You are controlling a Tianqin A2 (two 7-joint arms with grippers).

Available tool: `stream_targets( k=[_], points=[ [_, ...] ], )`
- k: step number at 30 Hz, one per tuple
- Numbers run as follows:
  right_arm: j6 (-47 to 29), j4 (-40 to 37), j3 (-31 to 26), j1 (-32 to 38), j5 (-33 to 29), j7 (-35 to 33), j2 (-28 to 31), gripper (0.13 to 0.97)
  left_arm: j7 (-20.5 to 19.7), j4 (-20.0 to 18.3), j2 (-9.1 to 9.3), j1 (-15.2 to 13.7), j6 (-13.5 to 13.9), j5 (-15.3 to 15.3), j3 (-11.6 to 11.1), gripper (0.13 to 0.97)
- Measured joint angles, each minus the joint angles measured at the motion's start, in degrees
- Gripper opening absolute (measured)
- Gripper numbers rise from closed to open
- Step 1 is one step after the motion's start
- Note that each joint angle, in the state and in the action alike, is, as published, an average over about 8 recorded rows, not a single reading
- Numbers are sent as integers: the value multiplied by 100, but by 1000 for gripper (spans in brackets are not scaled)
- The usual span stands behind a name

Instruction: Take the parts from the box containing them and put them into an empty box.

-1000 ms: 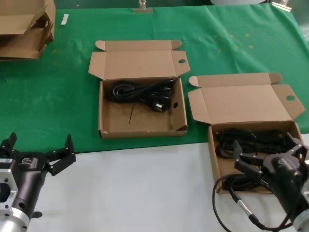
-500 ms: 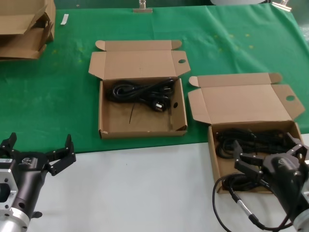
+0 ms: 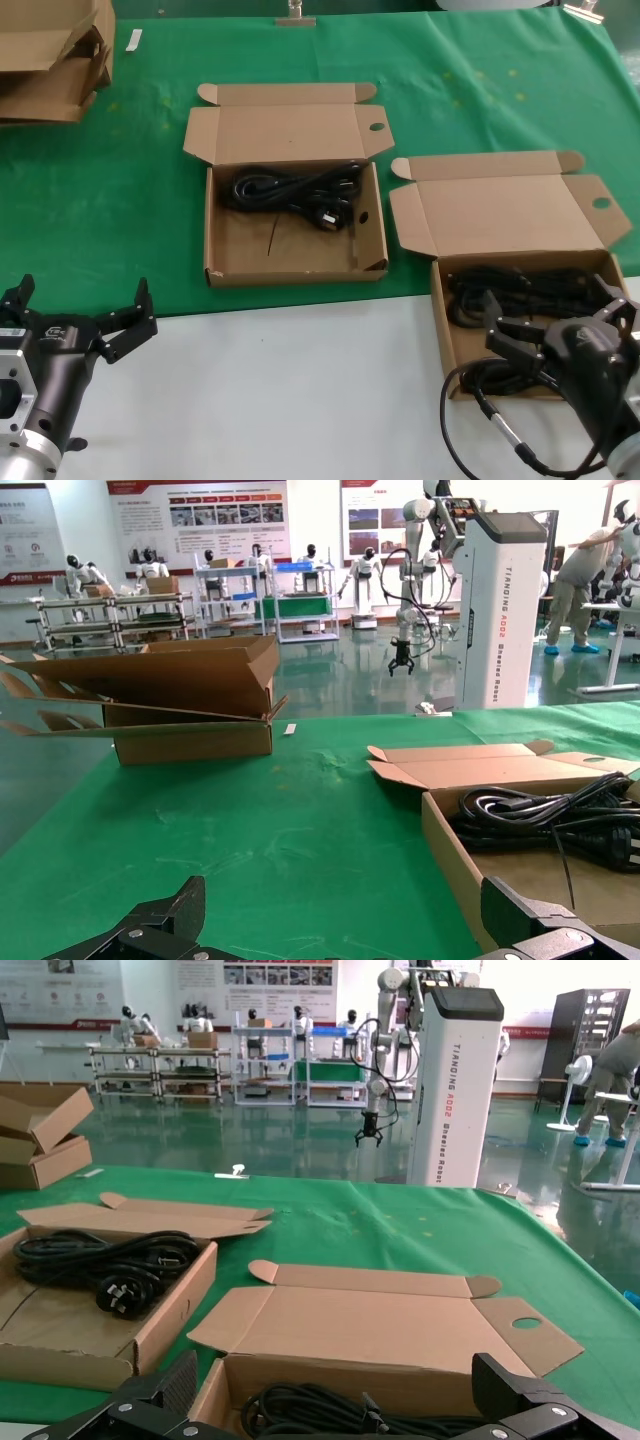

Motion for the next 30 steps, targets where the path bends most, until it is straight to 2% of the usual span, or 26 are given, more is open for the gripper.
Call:
stream_targets(
  k=[30],
  points=[
    [0,0,0,0,0,0,0,966,0,0,0,0,0,0,0,966]
  ],
)
